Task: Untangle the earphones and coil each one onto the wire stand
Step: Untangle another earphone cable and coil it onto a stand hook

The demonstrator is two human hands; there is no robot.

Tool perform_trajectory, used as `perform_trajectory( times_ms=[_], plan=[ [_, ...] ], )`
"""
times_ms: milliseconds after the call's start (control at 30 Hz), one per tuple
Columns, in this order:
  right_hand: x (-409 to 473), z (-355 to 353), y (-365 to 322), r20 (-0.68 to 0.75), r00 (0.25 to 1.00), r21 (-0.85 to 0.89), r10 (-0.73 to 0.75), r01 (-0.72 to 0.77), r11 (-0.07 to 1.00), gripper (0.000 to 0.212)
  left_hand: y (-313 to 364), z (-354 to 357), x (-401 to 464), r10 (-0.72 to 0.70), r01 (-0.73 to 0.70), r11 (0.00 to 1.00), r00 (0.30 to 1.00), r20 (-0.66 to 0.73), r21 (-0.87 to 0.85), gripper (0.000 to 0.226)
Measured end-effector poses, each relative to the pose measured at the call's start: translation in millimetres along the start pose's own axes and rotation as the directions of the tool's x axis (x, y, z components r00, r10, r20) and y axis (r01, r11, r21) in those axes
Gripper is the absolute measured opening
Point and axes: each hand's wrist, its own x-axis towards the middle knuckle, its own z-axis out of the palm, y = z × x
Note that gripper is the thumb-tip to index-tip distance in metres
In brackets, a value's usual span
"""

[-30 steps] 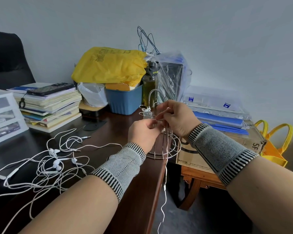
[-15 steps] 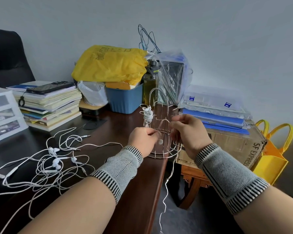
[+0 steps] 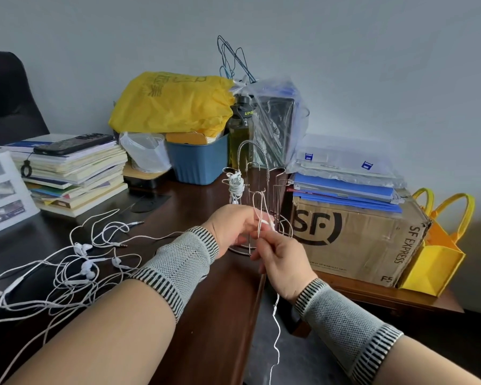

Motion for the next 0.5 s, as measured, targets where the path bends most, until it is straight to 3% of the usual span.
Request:
perform_trajectory(
  times_ms=[167,300,500],
  plan=[
    [-1,10,5,-0.025,0.997,-0.091,-0.079,0.077,0.993,0.019,4,6,-1,0.024,-0.024,1.000,0.999,0.046,0.006,0.012],
    [1,5,16,-0.064,0.998,-0.126,-0.021,0.013,0.992,0.019,1,5,0,0.006,-0.006,1.000,1.000,0.016,-0.015,0.028],
    [18,-18,23,-0.196,0.963,0.124,0.185,-0.162,0.979,0.024,0,3,-1,-0.011,0.013,0.999,0.999,0.052,-0.031,0.018]
  ],
)
